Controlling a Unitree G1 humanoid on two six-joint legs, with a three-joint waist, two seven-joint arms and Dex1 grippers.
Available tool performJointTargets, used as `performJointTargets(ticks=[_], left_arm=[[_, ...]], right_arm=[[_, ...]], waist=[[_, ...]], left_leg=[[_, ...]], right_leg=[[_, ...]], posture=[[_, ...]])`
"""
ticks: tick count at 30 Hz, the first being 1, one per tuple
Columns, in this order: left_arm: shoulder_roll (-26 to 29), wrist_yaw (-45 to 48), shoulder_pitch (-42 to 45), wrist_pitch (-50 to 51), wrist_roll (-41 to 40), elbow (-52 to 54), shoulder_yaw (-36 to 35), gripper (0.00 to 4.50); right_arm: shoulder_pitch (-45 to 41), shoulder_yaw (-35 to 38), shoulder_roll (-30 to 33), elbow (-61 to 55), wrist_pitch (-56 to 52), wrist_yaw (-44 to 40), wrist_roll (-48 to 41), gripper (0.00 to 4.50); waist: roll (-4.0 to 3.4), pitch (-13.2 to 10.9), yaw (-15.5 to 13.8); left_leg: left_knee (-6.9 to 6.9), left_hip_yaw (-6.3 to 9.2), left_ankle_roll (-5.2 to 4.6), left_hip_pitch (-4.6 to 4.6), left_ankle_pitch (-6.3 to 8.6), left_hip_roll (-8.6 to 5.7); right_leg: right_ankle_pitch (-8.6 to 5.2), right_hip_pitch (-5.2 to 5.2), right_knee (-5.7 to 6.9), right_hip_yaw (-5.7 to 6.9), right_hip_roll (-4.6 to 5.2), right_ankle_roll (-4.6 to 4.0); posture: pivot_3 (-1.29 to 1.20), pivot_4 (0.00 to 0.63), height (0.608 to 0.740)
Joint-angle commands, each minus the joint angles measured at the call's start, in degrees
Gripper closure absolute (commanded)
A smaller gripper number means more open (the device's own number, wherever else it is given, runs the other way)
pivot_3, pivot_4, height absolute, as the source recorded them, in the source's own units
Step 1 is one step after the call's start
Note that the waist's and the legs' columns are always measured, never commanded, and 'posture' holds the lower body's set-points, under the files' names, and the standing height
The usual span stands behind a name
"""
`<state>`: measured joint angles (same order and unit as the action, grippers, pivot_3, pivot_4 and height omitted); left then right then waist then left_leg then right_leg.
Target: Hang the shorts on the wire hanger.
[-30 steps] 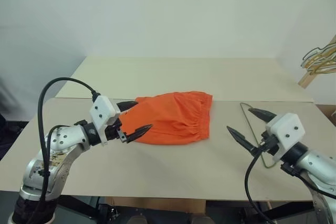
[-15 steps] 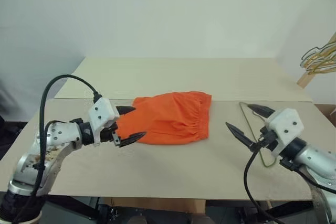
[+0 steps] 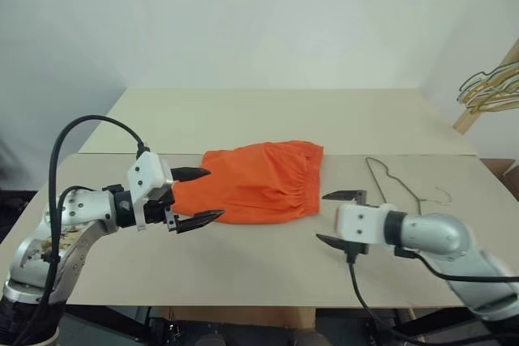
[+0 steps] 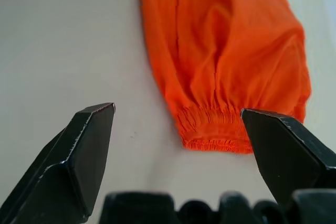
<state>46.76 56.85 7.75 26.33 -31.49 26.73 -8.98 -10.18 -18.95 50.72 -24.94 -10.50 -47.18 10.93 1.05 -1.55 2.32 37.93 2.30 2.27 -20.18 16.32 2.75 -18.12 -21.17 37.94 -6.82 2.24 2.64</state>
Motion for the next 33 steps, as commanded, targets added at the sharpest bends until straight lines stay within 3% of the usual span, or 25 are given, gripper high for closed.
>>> performJointTargets(ticks=[1, 6, 9, 20, 25, 31, 33], left_arm=[[0.1, 0.6, 0.3, -2.4, 0.5, 0.3, -0.4, 0.00], [0.1, 1.2, -1.1, -4.0, 0.8, -0.2, -0.7, 0.00], [0.0, 1.0, -1.8, -4.3, 0.8, 0.3, -0.8, 0.00], [0.6, 0.9, -2.2, -3.7, 0.1, 1.5, -1.4, 0.00], [2.3, 1.0, -2.0, -4.9, 3.4, 0.1, -0.7, 0.00], [10.0, 0.9, -3.0, -22.8, 24.1, -11.6, 5.4, 0.00], [11.1, 1.3, -3.0, -26.7, 26.9, -15.8, 6.6, 0.00]], right_arm=[[-5.2, -4.4, -3.1, 6.4, 4.3, 2.6, 8.8, 0.03], [-11.5, -8.6, -7.0, 17.3, 9.8, 6.7, 18.1, 0.03], [-13.6, -10.1, -8.3, 22.7, 12.7, 9.2, 22.4, 0.55], [-17.2, -11.5, -13.1, 33.6, 17.9, 12.4, 28.2, 4.49], [-16.0, -9.7, -12.3, 30.8, 19.6, 12.1, 27.1, 4.49], [-11.0, -5.4, -6.6, 22.9, 24.4, 8.7, 20.7, 4.49], [-9.1, -4.2, -5.1, 20.4, 25.0, 7.6, 19.2, 4.49]], waist=[[0.00, 0.0, 0.0], [-0.01, 0.0, 0.1], [0.01, 0.0, 0.1], [0.14, 0.1, 0.3], [0.18, 0.1, 0.2], [0.14, 0.1, -0.1], [0.13, 0.1, -0.2]], left_leg=[[0.00, 0.00, 0.00, 0.00, 0.00, 0.00], [0.02, 0.01, 0.00, 0.04, 0.00, 0.00], [0.02, 0.02, 0.00, 0.02, 0.00, 0.00], [0.03, 0.03, 0.01, 0.12, -0.01, 0.00], [0.03, 0.04, 0.00, 0.12, 0.00, 0.00], [0.02, 0.04, 0.00, 0.09, 0.00, -0.01], [0.02, 0.03, 0.00, 0.08, 0.00, -0.01]], right_leg=[[0.00, 0.00, 0.00, -0.01, 0.00, 0.00], [0.00, 0.00, 0.08, 0.01, 0.00, -0.01], [0.01, -0.01, 0.06, 0.01, 0.00, -0.01], [0.02, 0.04, 0.14, -0.01, 0.00, -0.03], [0.02, 0.04, 0.14, 0.00, 0.00, -0.03], [0.01, 0.03, 0.08, 0.01, 0.00, -0.03], [0.01, 0.03, 0.07, 0.01, 0.00, -0.04]], posture=[[0.01, 0.001, 0.740], [0.03, 0.000, 0.740], [0.03, 0.000, 0.740], [0.04, 0.000, 0.740], [0.05, 0.001, 0.740], [0.03, 0.009, 0.740], [0.03, 0.009, 0.740]])
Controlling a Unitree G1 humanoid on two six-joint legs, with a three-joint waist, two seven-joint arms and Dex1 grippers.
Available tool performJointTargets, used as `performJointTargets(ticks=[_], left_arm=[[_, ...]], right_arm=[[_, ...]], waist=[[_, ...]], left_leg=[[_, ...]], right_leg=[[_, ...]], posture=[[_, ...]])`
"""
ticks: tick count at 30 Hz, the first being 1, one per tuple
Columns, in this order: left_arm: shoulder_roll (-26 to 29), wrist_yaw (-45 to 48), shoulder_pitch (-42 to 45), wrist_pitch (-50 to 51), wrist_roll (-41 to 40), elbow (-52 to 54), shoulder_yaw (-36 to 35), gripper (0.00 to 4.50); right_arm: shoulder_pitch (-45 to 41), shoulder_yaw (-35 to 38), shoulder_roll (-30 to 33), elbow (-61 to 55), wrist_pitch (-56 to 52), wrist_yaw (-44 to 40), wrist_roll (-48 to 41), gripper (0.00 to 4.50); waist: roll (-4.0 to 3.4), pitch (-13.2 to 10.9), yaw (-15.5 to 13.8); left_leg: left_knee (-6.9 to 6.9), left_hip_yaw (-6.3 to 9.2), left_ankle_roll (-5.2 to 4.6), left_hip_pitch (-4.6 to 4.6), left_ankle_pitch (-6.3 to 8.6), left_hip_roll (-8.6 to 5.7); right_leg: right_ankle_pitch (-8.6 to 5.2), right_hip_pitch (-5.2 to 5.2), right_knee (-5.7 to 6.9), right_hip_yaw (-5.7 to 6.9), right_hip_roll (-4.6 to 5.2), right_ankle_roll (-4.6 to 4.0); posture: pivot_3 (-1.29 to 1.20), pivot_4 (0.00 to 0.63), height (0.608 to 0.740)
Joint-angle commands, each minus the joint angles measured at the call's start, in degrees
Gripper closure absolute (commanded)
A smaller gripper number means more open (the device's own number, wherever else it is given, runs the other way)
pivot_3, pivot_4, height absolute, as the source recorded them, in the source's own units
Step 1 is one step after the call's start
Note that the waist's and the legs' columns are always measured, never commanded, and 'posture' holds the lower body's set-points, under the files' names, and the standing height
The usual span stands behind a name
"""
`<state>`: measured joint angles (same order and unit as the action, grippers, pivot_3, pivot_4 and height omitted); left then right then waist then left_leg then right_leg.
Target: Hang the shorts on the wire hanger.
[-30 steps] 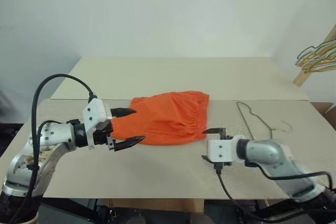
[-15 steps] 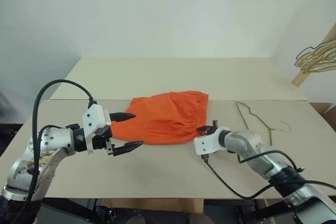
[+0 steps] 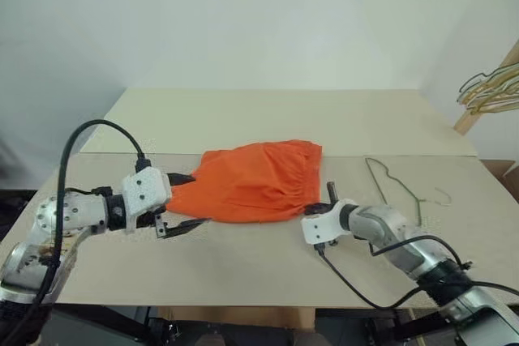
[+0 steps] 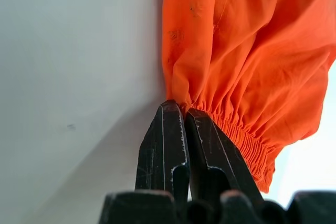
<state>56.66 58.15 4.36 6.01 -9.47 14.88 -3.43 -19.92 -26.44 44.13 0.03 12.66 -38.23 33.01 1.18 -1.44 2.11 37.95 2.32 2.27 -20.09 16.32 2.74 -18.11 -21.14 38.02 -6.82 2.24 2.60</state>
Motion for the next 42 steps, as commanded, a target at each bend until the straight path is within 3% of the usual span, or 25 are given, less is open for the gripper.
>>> performJointTargets(ticks=[1, 7, 16, 20, 31, 38, 42], left_arm=[[1.3, -0.3, 0.5, -7.6, 6.2, -6.0, 1.7, 0.00], [1.4, -3.6, 3.5, -19.2, 17.3, -18.3, 7.1, 0.00], [-4.2, -10.4, 17.4, -29.3, 30.8, -36.5, 17.2, 0.00], [-6.4, -11.2, 20.9, -32.5, 32.6, -41.9, 19.6, 0.89], [-11.1, -14.6, 28.3, -35.6, 35.8, -54.1, 22.3, 4.47], [-9.2, -10.3, 31.3, -39.4, 31.6, -57.1, 20.9, 4.47], [-3.7, 6.3, 29.8, -43.2, 19.3, -53.3, 19.2, 4.47]], right_arm=[[1.3, 3.9, 2.0, -5.5, 1.9, -1.7, -3.4, 4.49], [2.7, 6.1, 2.6, -7.9, 1.3, -3.2, -4.4, 4.49], [3.4, 7.9, 2.3, -9.3, 0.6, -4.1, -4.4, 4.49], [4.1, 8.5, 2.2, -10.5, -0.1, -4.6, -4.5, 4.50], [5.5, 9.6, 1.7, -12.8, -1.9, -5.7, -4.4, 4.50], [6.5, 10.5, 2.6, -13.5, -1.8, -5.9, -5.6, 4.50], [10.3, 13.3, 6.2, -16.3, 0.8, -9.7, -13.2, 4.50]], waist=[[-0.01, 0.0, 0.0], [-0.01, 0.0, 0.3], [-0.07, 0.1, -0.2], [-0.31, 0.2, -0.1], [-0.36, 0.4, 0.2], [-0.34, 0.4, 0.5], [-0.32, 0.3, 0.6]], left_leg=[[0.00, 0.00, 0.00, 0.00, 0.00, 0.00], [0.00, -0.02, -0.01, 0.01, 0.01, 0.00], [0.01, 0.00, -0.01, 0.00, 0.00, 0.00], [0.01, -0.01, -0.02, 0.00, 0.00, -0.01], [0.04, 0.01, -0.02, 0.20, 0.00, -0.01], [0.04, 0.01, -0.02, 0.19, 0.00, -0.01], [0.04, 0.02, -0.03, -0.01, 0.00, -0.01]], right_leg=[[0.00, 0.00, 0.01, 0.00, 0.00, 0.00], [-0.01, -0.01, 0.03, 0.00, 0.00, 0.00], [0.00, -0.01, 0.07, 0.04, 0.00, 0.00], [0.00, 0.00, 0.08, 0.03, 0.00, 0.00], [0.00, 0.19, 0.08, 0.06, 0.00, 0.01], [0.00, 0.18, 0.08, 0.06, 0.00, 0.01], [0.00, 0.05, 0.06, 0.06, 0.00, 0.01]], posture=[[0.03, 0.009, 0.740], [0.01, 0.007, 0.740], [-0.02, 0.000, 0.740], [-0.03, 0.000, 0.740], [-0.05, 0.000, 0.740], [-0.04, 0.004, 0.740], [-0.03, 0.009, 0.740]])
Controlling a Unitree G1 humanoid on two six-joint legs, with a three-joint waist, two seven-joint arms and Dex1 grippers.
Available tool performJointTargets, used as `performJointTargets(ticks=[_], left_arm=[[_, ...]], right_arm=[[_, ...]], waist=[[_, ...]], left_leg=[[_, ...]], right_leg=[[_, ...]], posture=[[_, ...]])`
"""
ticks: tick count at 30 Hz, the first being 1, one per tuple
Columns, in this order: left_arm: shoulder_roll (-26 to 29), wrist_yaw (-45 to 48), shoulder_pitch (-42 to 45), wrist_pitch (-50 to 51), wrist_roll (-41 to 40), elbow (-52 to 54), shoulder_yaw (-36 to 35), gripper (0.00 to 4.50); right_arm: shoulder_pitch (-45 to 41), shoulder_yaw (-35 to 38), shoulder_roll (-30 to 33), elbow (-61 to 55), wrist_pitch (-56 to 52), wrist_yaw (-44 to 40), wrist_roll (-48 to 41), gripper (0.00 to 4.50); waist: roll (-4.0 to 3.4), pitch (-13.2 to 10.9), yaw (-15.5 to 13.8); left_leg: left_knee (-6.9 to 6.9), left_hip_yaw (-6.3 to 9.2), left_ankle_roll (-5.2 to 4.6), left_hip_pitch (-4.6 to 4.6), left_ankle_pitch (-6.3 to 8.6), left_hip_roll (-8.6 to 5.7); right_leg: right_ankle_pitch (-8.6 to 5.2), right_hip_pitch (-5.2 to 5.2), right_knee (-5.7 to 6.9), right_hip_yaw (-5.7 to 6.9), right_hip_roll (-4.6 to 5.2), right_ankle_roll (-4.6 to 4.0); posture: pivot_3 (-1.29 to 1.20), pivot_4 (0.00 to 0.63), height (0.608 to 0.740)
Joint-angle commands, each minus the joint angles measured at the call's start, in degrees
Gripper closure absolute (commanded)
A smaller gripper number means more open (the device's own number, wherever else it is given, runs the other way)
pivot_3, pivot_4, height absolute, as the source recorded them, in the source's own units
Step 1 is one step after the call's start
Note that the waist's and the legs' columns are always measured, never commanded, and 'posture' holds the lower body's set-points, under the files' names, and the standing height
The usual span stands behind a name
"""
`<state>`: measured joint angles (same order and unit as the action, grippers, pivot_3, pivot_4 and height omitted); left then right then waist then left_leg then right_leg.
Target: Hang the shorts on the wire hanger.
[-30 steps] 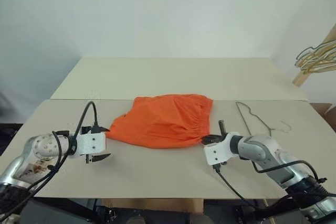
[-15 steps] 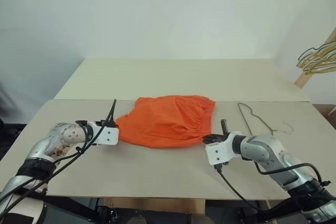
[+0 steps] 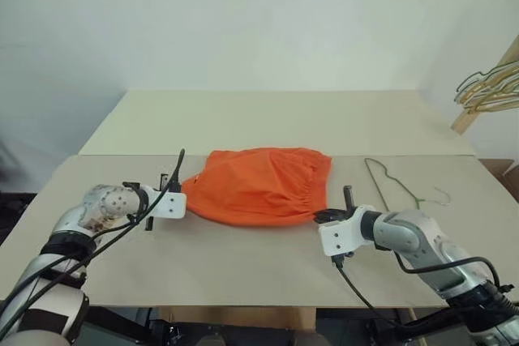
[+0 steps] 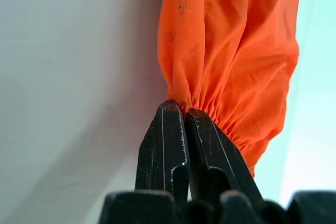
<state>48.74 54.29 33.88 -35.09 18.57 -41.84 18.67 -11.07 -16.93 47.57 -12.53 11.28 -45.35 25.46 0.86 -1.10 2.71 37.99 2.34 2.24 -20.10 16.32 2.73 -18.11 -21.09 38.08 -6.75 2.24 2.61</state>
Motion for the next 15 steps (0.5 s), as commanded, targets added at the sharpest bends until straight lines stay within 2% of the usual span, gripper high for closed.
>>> performJointTargets(ticks=[1, 4, 6, 10, 15], left_arm=[[5.9, 14.8, -0.7, -2.0, -12.4, 5.5, -3.2, 4.47], [9.9, 25.0, -4.1, 0.7, -21.5, 12.5, -4.2, 4.47], [9.9, 25.3, -4.6, 2.2, -23.0, 14.5, -5.2, 4.47], [3.6, 13.2, 1.6, 5.0, -17.7, 11.0, -7.4, 4.47], [-6.4, -9.5, 19.5, 12.0, -8.9, -1.9, -8.7, 4.47]], right_arm=[[2.7, 4.4, 4.1, -4.6, 3.3, -3.9, -7.9, 4.50], [6.1, 6.3, 8.2, -6.6, 5.3, -9.1, -16.3, 4.50], [5.8, 7.1, 8.0, -6.4, 4.5, -10.0, -19.9, 4.50], [-2.8, 8.4, -0.4, 0.1, -1.9, -2.9, -19.5, 4.50], [-24.7, 10.6, -13.4, 17.9, -14.7, 18.3, -8.7, 4.50]], waist=[[0.02, 0.0, 0.1], [0.01, 0.0, 0.3], [0.01, 0.0, 0.3], [0.24, -0.1, -0.2], [0.43, -0.1, -0.2]], left_leg=[[0.00, 0.00, 0.00, -0.03, 0.00, 0.00], [0.01, 0.00, -0.02, -0.05, 0.01, 0.01], [0.03, -0.01, -0.03, 0.05, 0.01, 0.03], [0.04, 0.00, -0.09, 0.86, 0.05, 0.04], [0.23, 0.20, -0.07, 0.70, 0.04, -0.01]], right_leg=[[0.00, -0.02, 0.00, 0.01, 0.00, 0.00], [0.00, -0.04, 0.00, 0.00, 0.00, 0.00], [0.00, 0.06, 0.02, 0.00, 0.00, 0.00], [-0.03, 0.89, 0.00, 0.03, -0.04, 0.03], [0.05, 0.82, 0.01, 0.16, -0.05, 0.07]], posture=[[-0.03, 0.010, 0.740], [-0.02, 0.009, 0.740], [-0.01, 0.006, 0.740], [0.00, 0.000, 0.740], [0.00, 0.000, 0.740]])
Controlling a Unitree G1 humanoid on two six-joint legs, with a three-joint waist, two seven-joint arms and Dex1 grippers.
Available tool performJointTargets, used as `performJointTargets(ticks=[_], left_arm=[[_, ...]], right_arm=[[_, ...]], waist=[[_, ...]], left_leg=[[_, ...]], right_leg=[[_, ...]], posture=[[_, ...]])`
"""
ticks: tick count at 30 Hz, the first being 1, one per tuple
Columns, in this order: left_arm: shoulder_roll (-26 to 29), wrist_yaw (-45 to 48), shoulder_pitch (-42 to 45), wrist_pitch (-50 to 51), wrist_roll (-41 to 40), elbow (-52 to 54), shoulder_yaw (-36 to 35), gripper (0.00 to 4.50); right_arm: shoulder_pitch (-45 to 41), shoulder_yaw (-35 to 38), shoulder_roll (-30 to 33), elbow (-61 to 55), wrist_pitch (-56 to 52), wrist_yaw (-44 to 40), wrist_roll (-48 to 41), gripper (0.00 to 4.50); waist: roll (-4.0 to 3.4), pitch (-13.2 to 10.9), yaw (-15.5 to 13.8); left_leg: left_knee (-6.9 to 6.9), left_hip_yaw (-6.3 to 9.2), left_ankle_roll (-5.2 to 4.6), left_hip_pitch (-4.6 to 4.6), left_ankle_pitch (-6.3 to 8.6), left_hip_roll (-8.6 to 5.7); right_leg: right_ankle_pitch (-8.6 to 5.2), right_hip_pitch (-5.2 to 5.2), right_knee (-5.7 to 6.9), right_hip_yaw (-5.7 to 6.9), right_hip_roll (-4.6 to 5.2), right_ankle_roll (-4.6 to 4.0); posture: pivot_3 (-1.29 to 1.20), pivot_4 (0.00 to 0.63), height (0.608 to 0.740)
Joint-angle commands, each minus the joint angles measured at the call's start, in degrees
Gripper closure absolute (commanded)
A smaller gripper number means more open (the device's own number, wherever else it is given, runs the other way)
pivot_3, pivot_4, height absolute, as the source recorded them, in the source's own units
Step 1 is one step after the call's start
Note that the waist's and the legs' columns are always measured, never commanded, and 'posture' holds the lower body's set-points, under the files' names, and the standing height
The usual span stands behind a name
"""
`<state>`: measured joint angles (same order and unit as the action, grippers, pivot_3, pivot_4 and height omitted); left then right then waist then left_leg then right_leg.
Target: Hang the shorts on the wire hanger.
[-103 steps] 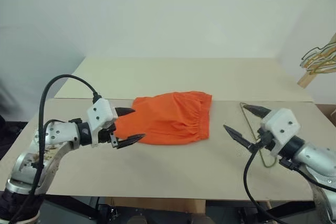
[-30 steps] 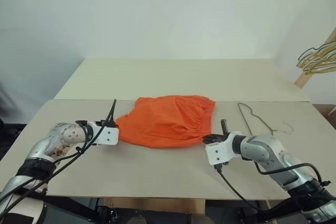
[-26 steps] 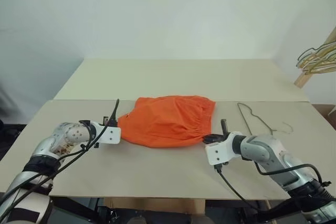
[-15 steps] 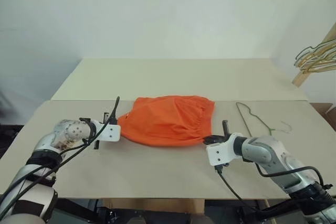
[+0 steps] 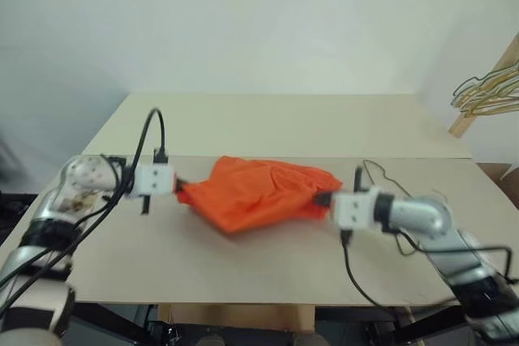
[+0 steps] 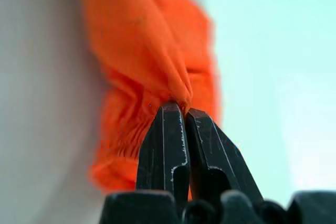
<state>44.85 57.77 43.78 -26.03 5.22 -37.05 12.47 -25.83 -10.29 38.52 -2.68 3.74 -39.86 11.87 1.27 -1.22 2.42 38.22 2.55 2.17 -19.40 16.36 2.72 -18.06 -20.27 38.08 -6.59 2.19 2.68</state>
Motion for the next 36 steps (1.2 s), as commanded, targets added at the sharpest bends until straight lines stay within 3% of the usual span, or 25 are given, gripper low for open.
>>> performJointTargets(ticks=[1, 5, 9, 12, 15, 19, 22, 24, 27, 32, 34, 36], left_arm=[[-4.0, -17.7, 13.4, 3.3, 6.4, -10.2, -2.2, 4.47], [-10.6, -45.5, 32.8, 8.8, 15.6, -26.9, 0.4, 4.47], [-13.3, -67.4, 45.8, 11.4, 20.5, -35.0, 1.2, 4.47], [-13.9, -72.4, 50.1, 9.4, 20.0, -36.5, -0.2, 4.47], [-14.1, -70.9, 49.3, 5.4, 20.1, -36.2, 0.4, 4.47], [-13.8, -61.2, 41.9, -3.4, 17.4, -33.1, -0.1, 4.47], [-13.0, -45.1, 31.8, -9.4, 10.1, -25.7, -2.3, 4.47], [-11.5, -30.0, 21.0, -7.3, 0.7, -13.1, -3.5, 4.47], [-4.4, -10.8, 0.6, 2.4, -14.2, 13.5, -3.1, 4.47], [6.0, 0.7, -16.6, 16.7, -22.1, 34.5, -6.9, 4.47], [11.7, 7.1, -21.6, 19.1, -23.9, 38.7, -7.7, 4.47], [17.2, 14.0, -26.4, 19.0, -25.8, 41.4, -9.0, 4.47]], right_arm=[[-14.2, 4.4, -6.3, 12.1, -8.7, 17.3, 6.2, 4.50], [-34.3, 7.6, -12.4, 35.8, -5.9, 43.9, 10.1, 4.50], [-44.1, 8.5, -13.3, 48.0, 7.0, 58.3, 9.9, 4.50], [-44.1, 6.6, -12.3, 49.6, 15.7, 61.9, 11.3, 4.50], [-39.6, 4.0, -10.3, 49.2, 20.9, 60.5, 13.4, 4.50], [-29.4, 0.7, -5.8, 46.3, 28.5, 55.2, 14.9, 4.50], [-21.8, -1.5, -2.4, 43.1, 34.6, 48.4, 14.3, 4.50], [-17.3, -3.2, -0.1, 41.3, 39.3, 42.5, 13.0, 4.50], [-11.7, -5.2, 1.9, 38.7, 43.9, 33.9, 10.1, 4.50], [-8.5, -7.4, 2.1, 36.1, 46.5, 21.1, 4.1, 4.50], [-7.9, -8.5, 2.5, 35.4, 48.1, 16.2, 2.0, 4.50], [-7.3, -9.6, 3.0, 34.4, 49.0, 12.0, 0.9, 4.50]], waist=[[0.02, 0.0, 0.2], [0.03, 0.0, 0.5], [0.06, 0.0, 1.0], [0.07, 0.0, 1.9], [0.07, 0.0, 2.3], [0.05, 0.0, 2.4], [-0.06, 0.1, 3.0], [-0.07, 0.1, 3.8], [-0.20, 0.1, 6.8], [-0.11, 0.1, 8.9], [-0.14, 0.0, 8.8], [-0.18, -0.1, 8.3]], left_leg=[[0.03, 0.06, 0.00, -0.02, 0.00, 0.00], [0.07, 0.23, 0.11, -0.93, -0.07, -0.06], [0.04, 0.22, 0.69, -1.99, -0.42, -0.35], [-0.17, 0.22, 0.69, -2.33, -0.41, -0.72], [-0.16, 0.04, 0.73, -2.32, -0.44, -0.95], [-0.10, 0.16, 0.58, -2.07, -0.47, -1.02], [-0.19, 0.24, 0.44, -1.65, -0.43, -1.02], [-0.21, 0.24, 0.47, -1.67, -0.51, -1.01], [-0.25, 0.20, 0.63, -1.73, -0.62, -0.89], [0.30, 0.42, 0.08, -1.76, -0.31, -0.83], [0.38, 0.48, -0.14, -1.25, -0.18, -0.85], [0.05, 0.45, -0.38, 0.03, -0.03, -0.81]], right_leg=[[-0.02, -0.02, -0.01, 0.04, 0.00, -0.02], [0.00, -1.02, 0.15, 0.17, 0.10, -0.05], [-0.01, -2.37, 0.97, 0.20, 0.48, -0.04], [-0.04, -2.86, 1.09, 0.21, 0.87, 0.03], [-0.08, -2.80, 0.98, 0.19, 1.12, 0.20], [-0.03, -2.33, 0.83, 0.28, 1.15, 0.36], [-0.06, -1.88, 0.49, 0.35, 1.12, 0.39], [-0.05, -1.90, 0.49, 0.33, 1.12, 0.39], [-0.05, -1.91, 0.72, 0.21, 1.11, 0.39], [-0.05, -1.76, 0.79, 0.26, 1.06, 0.39], [-0.06, -1.10, 0.61, 0.28, 1.04, 0.39], [-0.14, 0.19, 0.17, 0.36, 0.98, 0.38]], posture=[[-0.01, 0.000, 0.740], [0.00, 0.000, 0.740], [0.00, 0.000, 0.740], [-0.01, 0.000, 0.740], [-0.02, 0.000, 0.740], [-0.03, 0.000, 0.740], [-0.04, 0.000, 0.740], [-0.04, 0.000, 0.740], [-0.03, 0.000, 0.740], [-0.01, 0.001, 0.740], [0.00, 0.003, 0.740], [0.00, 0.006, 0.740]])
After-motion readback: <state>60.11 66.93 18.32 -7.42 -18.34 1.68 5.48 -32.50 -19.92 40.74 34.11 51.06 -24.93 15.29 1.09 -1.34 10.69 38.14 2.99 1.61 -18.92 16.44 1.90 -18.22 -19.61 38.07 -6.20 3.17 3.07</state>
